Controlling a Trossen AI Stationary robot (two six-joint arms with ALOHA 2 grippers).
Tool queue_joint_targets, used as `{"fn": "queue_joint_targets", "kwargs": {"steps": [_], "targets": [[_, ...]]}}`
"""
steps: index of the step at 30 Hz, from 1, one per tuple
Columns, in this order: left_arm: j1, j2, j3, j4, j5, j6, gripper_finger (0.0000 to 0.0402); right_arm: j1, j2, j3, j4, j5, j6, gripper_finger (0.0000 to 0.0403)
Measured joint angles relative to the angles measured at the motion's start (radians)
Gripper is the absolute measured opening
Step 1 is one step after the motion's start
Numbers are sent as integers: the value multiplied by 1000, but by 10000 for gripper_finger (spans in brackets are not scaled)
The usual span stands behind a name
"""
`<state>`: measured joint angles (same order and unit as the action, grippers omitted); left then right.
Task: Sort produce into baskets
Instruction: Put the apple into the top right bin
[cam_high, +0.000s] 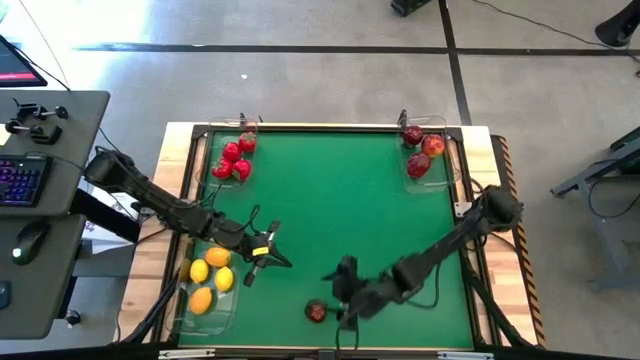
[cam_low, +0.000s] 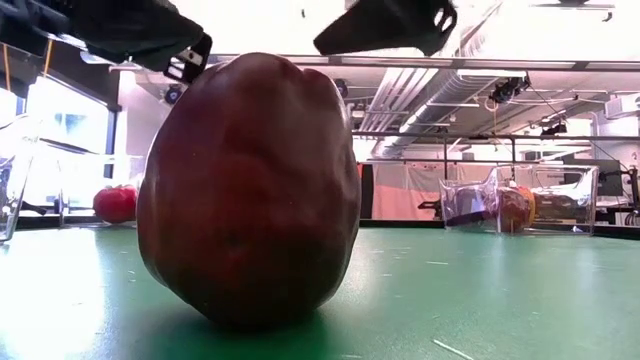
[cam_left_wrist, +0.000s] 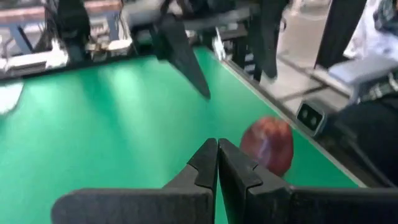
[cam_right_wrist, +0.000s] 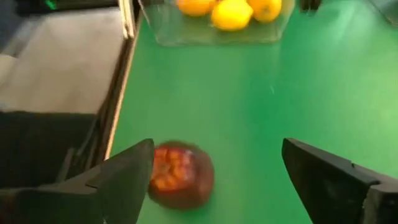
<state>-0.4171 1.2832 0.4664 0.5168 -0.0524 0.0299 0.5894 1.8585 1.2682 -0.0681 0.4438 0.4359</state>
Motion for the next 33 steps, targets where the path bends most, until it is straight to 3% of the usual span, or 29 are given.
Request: {"fn": "queue_joint_targets", "kwargs": {"steps": [9,19,26,33], "targets": [[-16,-5,6,9,-8,-21,0,76,239,334,-350,139,97,351],[-43,-4,6,3,-11,-63,0,86,426,641,-565,113,194,351],[-44,-4,6,6,-16,-80,0,66,512,733,-745,104,264,350],[-44,-4,6,11,-16,-80,0,50,524,740,-760,98,265,325]]}}
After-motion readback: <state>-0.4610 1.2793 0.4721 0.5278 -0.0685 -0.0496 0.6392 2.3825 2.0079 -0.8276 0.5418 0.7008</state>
